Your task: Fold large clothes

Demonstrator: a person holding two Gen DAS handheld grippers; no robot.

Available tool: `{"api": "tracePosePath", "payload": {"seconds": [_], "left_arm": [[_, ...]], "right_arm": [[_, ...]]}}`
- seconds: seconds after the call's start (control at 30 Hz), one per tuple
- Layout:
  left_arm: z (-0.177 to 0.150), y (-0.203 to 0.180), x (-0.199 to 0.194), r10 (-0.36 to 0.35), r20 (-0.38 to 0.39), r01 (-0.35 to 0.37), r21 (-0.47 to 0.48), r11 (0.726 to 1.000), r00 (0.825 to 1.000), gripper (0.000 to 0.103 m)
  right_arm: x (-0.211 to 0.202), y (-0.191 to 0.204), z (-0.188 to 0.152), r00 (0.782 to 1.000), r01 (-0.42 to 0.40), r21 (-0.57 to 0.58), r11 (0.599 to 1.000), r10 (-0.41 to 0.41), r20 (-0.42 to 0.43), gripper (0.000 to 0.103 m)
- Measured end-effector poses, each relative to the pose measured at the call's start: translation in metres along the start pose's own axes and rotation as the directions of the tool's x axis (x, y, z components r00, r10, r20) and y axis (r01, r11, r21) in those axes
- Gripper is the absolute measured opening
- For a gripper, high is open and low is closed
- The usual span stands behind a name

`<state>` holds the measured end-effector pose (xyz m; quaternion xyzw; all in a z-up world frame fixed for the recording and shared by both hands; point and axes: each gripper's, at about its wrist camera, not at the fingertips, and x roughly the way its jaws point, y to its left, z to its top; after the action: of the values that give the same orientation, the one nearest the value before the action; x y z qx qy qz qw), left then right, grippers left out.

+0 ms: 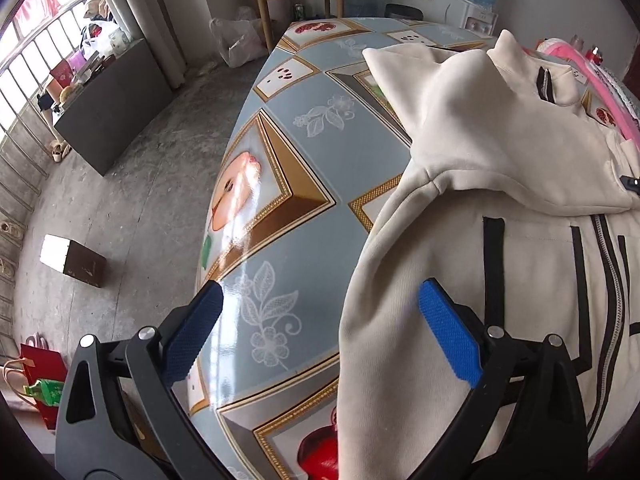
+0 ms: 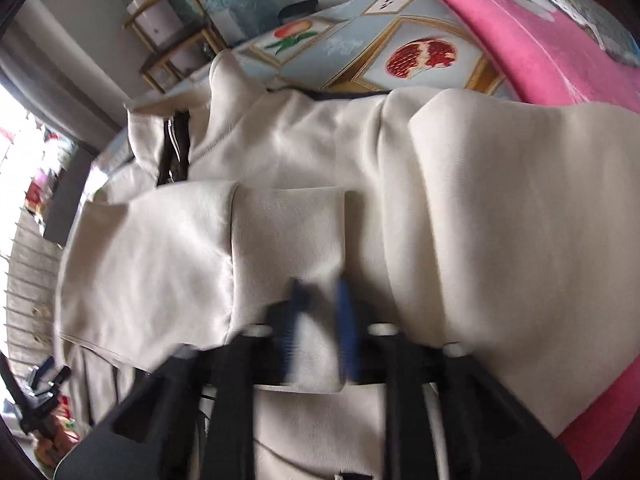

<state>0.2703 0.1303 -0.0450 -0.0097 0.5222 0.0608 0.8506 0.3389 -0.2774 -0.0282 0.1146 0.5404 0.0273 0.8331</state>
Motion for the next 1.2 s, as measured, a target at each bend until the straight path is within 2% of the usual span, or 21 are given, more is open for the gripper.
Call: {"api": "tracePosePath", "payload": {"seconds": [0.17,0.2,0.27,0.37,0.43,0.47,0.53,0.57,0.63,0.73,0.77,0.83,0.9,0.97,1.03,1.2], "left_arm": [[0.015,0.019,-0.029,-0.072,0.119,0.08,-0.065,0.995,0.99,0.095],[0.026,0.028,-0.035,-0.094,0.149,0.109,-0.094,0.99,0.984,0.095],[0.044,0.035,-0.035,-0.128,0.16,0.148,-0.122,0.981,0.979,0.095],[0.093,0.038,-0.007,-0.275,0.108,0.29,-0.161,0.944,0.955,0.095],[0.12,0.03,0.02,-0.295,0.056,0.3,-0.176,0.937,0.954,0.079],[0.135,0.025,0.037,-0.321,0.028,0.32,-0.183,0.93,0.947,0.07],[0.156,0.016,0.065,-0.343,-0.017,0.333,-0.2,0.922,0.939,0.064],[0.166,0.01,0.078,-0.358,-0.04,0.344,-0.2,0.917,0.933,0.055],[0.176,0.0,0.095,-0.35,-0.061,0.332,-0.198,0.922,0.935,0.048],[0.187,-0.014,0.105,-0.353,-0.039,0.342,-0.173,0.924,0.935,0.032],[0.189,-0.02,0.108,-0.356,-0.049,0.344,-0.161,0.925,0.933,0.017],[0.19,-0.029,0.104,-0.328,-0.036,0.323,-0.103,0.941,0.944,0.004],[0.193,-0.032,0.085,-0.299,0.023,0.3,-0.037,0.953,0.954,0.004],[0.194,-0.027,0.065,-0.295,0.081,0.296,-0.007,0.955,0.952,0.004],[0.194,-0.023,0.056,-0.286,0.103,0.286,0.012,0.958,0.953,0.004],[0.189,-0.02,0.094,-0.253,0.027,0.253,-0.018,0.967,0.967,0.004]], "right_arm": [[-0.049,0.001,-0.009,0.99,-0.05,0.02,0.999,0.047,0.13,0.005],[-0.049,-0.002,-0.01,0.991,-0.037,0.021,0.999,0.034,0.13,0.005],[-0.035,-0.011,-0.016,0.996,0.008,0.044,0.999,-0.012,0.089,0.005],[-0.016,-0.021,-0.02,0.999,-0.012,0.09,0.996,0.008,0.047,0.005],[-0.015,-0.021,-0.022,0.999,-0.017,0.096,0.995,0.012,0.052,0.005],[-0.015,-0.02,-0.021,0.998,-0.015,0.095,0.995,0.01,0.054,0.005],[-0.014,-0.019,-0.019,0.999,-0.01,0.09,0.996,0.005,0.052,0.005],[-0.012,-0.02,-0.018,0.999,-0.007,0.088,0.996,0.003,0.049,0.005],[-0.011,-0.019,-0.018,0.999,0.002,0.078,0.997,-0.005,0.04,0.005],[-0.008,-0.018,-0.017,0.999,0.018,0.057,0.998,-0.02,0.038,0.005],[-0.007,-0.018,-0.016,0.999,0.024,0.05,0.998,-0.026,0.038,0.005],[-0.009,-0.014,-0.016,0.997,0.047,0.026,0.999,-0.049,0.052,0.005],[-0.02,-0.007,-0.016,0.993,0.064,-0.007,0.998,-0.063,0.096,0.005],[-0.035,-0.005,-0.014,0.988,0.048,-0.013,0.999,-0.046,0.145,0.005],[-0.035,-0.008,-0.013,0.987,0.047,-0.009,0.999,-0.045,0.153,0.005],[-0.006,-0.011,-0.013,0.99,0.097,-0.018,0.995,-0.095,0.101,0.005]]}}
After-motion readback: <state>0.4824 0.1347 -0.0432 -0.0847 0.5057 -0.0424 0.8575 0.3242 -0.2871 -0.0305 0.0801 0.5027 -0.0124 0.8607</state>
